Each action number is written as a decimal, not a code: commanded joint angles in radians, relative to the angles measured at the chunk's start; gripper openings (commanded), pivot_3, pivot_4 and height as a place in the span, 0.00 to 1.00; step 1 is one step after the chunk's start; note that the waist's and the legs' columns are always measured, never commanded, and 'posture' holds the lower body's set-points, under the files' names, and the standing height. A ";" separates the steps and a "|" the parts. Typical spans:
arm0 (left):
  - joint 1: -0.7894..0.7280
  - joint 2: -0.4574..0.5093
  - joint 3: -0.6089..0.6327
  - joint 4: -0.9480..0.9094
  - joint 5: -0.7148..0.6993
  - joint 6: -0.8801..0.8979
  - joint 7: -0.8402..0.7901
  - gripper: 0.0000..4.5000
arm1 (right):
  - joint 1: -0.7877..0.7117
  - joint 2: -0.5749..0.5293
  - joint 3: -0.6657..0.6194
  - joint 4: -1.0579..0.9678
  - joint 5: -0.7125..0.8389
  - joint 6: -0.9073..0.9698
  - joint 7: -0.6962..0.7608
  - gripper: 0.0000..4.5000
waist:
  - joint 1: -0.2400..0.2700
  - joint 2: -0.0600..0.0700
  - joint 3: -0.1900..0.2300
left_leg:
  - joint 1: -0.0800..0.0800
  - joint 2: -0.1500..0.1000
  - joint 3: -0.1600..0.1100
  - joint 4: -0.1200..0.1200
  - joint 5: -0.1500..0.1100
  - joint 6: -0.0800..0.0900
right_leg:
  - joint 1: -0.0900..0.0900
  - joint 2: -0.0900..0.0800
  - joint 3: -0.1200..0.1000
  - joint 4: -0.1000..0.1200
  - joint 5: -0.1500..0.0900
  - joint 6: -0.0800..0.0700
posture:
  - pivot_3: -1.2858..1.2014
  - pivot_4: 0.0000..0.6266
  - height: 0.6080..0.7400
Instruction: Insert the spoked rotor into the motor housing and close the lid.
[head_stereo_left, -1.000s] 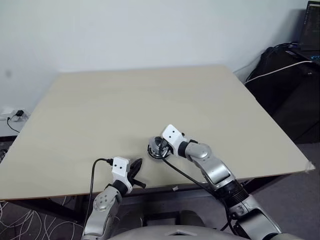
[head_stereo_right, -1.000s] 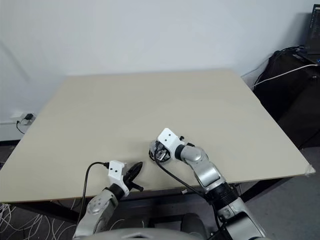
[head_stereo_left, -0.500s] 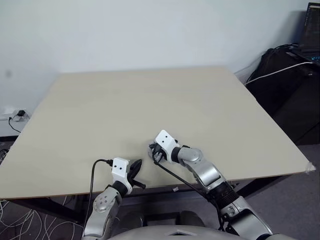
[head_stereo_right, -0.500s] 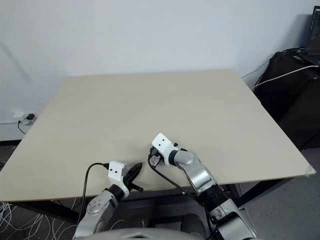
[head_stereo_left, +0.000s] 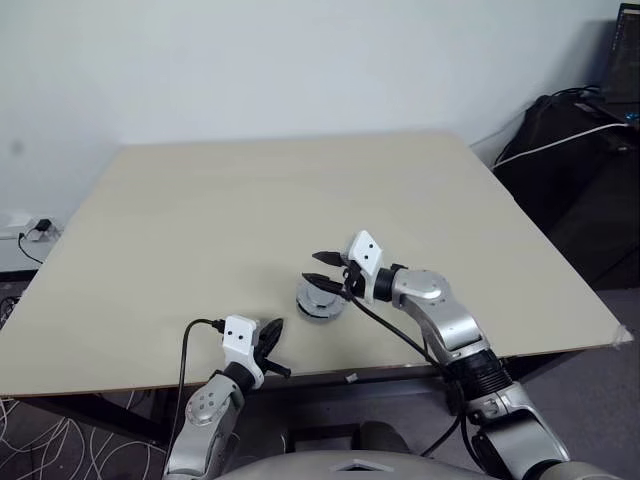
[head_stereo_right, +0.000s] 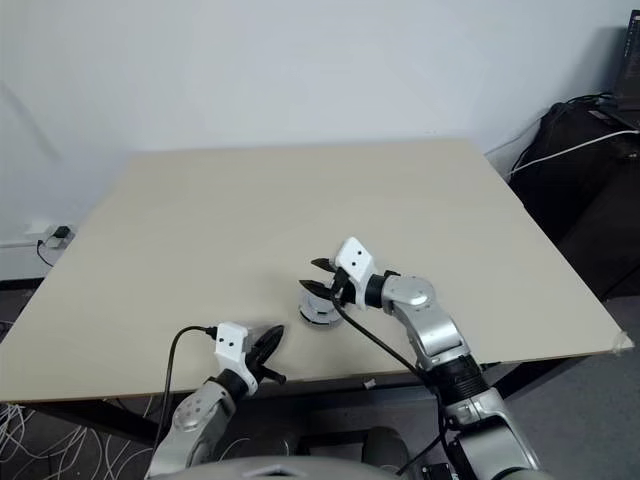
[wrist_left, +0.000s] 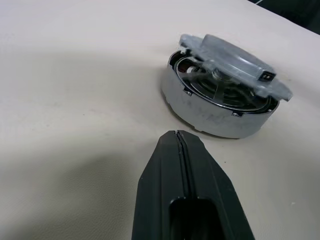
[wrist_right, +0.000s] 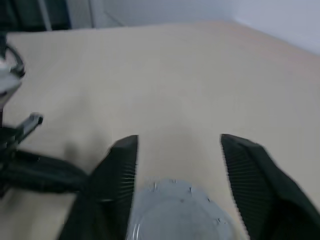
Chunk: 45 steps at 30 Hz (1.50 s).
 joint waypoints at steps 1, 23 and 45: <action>-0.014 0.000 0.005 -0.043 -0.008 -0.017 -0.002 0.00 | -0.068 -0.014 0.014 0.119 -0.020 -0.127 0.096 0.87 | -0.001 0.000 0.000 | 0.000 0.000 0.000 0.000 0.000 0.000 | 0.000 0.000 0.000 0.000 0.000 0.000 | 0.52 0.00 1.00; 0.027 0.003 0.018 -0.097 0.000 -0.013 0.027 0.00 | -0.231 0.041 0.041 0.571 -0.143 -0.311 0.180 0.99 | 0.000 0.000 0.000 | 0.000 0.000 0.001 0.000 0.000 0.000 | -0.001 0.000 0.001 0.000 0.002 -0.003 | 0.52 0.00 1.00; 0.028 0.008 0.003 -0.125 -0.001 0.016 0.027 0.00 | -0.148 0.064 -0.032 0.445 -0.070 -0.149 0.178 0.73 | 0.000 0.002 -0.002 | 0.000 0.000 0.000 0.000 0.000 0.000 | -0.001 0.000 0.001 0.001 0.002 -0.003 | 0.52 0.00 1.00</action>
